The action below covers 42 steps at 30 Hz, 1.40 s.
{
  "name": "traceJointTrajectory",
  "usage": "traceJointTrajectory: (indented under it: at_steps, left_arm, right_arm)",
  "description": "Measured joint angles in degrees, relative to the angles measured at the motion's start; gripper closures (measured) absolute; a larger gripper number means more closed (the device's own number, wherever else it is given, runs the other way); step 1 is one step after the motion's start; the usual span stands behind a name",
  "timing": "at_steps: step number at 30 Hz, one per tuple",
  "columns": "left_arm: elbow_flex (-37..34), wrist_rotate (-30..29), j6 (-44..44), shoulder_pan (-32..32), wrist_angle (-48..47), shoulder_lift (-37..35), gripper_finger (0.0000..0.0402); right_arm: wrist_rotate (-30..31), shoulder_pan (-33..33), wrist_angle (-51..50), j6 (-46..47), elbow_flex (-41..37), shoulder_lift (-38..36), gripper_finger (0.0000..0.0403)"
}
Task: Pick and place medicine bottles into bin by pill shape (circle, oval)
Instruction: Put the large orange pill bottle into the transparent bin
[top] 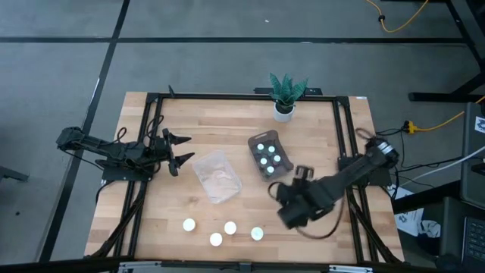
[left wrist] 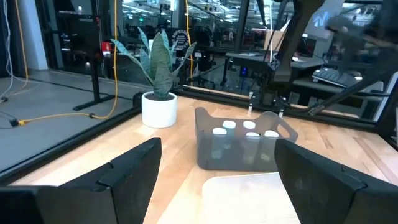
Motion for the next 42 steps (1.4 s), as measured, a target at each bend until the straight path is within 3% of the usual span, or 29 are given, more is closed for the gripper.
traceJointTrajectory:
  at_steps: [4,8,13,18,22,25,30,34,42]
  left_arm:
    - [-0.01,-0.02,-0.06,-0.01,0.00,-0.02,0.0097]
    - [0.00,-0.02,-0.13,-0.01,0.00,0.00,0.0097]
    - [0.02,-0.02,-0.13,-0.01,-0.02,-0.01,0.0097]
    - [0.02,-0.02,-0.11,0.00,-0.02,0.00,0.0097]
    - [0.01,-0.02,-0.11,0.01,-0.02,0.00,0.0097]
    - [0.01,-0.02,-0.11,0.01,-0.01,0.00,0.0097]
    - [0.02,-0.04,-0.13,0.01,0.02,0.00,0.0097]
    - [0.01,-0.04,-0.33,-0.01,0.07,-0.02,0.0097]
    - [0.01,-0.03,-0.55,0.01,0.25,-0.01,0.0097]
  right_arm:
    - [10.77,0.94,0.13,4.81,-10.26,-10.18,0.0231]
    - [13.93,0.83,6.99,10.38,-26.55,-25.02,0.0231]
    - [13.59,0.72,34.97,6.73,-50.82,-46.79,0.0231]
    - [13.51,-0.84,69.73,-9.43,-74.42,-65.42,0.0231]
    - [13.60,-6.29,82.84,-18.91,-86.60,-76.00,0.0238]
    - [12.47,-11.51,85.85,-23.72,-91.93,-82.35,0.0251]
    - [5.61,-18.15,85.93,-28.14,-96.89,-91.02,0.0273]
    - [3.04,-20.39,86.63,-32.15,-100.36,-96.91,0.0289]
    - [-2.78,-22.96,90.67,-45.24,-101.72,-101.42,0.0327]
